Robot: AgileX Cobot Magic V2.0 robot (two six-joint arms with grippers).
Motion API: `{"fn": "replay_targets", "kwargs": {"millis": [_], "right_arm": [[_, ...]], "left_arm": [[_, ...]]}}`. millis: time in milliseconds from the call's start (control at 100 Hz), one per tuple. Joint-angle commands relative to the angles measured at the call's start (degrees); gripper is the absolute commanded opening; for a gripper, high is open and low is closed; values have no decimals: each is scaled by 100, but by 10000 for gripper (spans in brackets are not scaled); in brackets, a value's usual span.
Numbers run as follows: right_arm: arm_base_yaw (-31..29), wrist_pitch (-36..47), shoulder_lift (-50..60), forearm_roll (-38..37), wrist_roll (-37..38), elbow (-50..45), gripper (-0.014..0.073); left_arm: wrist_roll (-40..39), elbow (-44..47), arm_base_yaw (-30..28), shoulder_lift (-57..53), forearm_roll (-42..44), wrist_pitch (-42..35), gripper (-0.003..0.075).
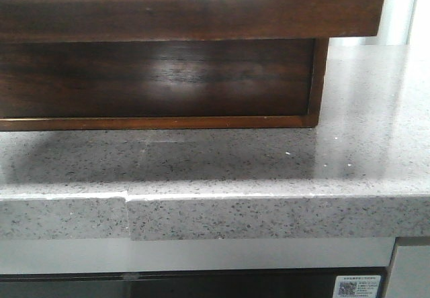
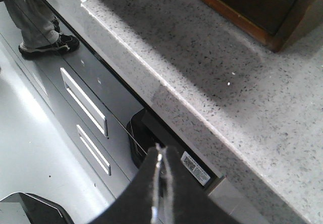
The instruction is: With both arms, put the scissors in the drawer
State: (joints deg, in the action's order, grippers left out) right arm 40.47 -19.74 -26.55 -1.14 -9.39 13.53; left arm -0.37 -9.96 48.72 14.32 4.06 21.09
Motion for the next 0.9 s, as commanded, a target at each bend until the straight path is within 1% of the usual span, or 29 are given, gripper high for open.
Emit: {"fn": "replay_targets", "kwargs": {"millis": [0,340,470,680,710,800,890], "right_arm": [[-16,381,-28,-1,-17,146,-61],[-16,381,-28,-1,-17,146,-61],[-16,381,-28,-1,-17,146,-61],[-16,381,-28,-1,-17,146,-61],[-16,381,-28,-1,-17,146,-61],[-16,381,-28,-1,-17,146,-61],[-16,381,-28,-1,-17,146,-61]], "left_arm": [[-58,-155,44,52,-67,-434,-22],[-58,97,44,52,-66,-410,-22],[-58,377,44,35,43,-652,-22],[-58,1131,-32,-744,52,-1177,-22],[-58,1114,-44,-868,27,-957,-22],[-58,1116,-76,-1215,-14,-940,-22],[-58,1116,-80,-1303,-14,-830,-22]]}}
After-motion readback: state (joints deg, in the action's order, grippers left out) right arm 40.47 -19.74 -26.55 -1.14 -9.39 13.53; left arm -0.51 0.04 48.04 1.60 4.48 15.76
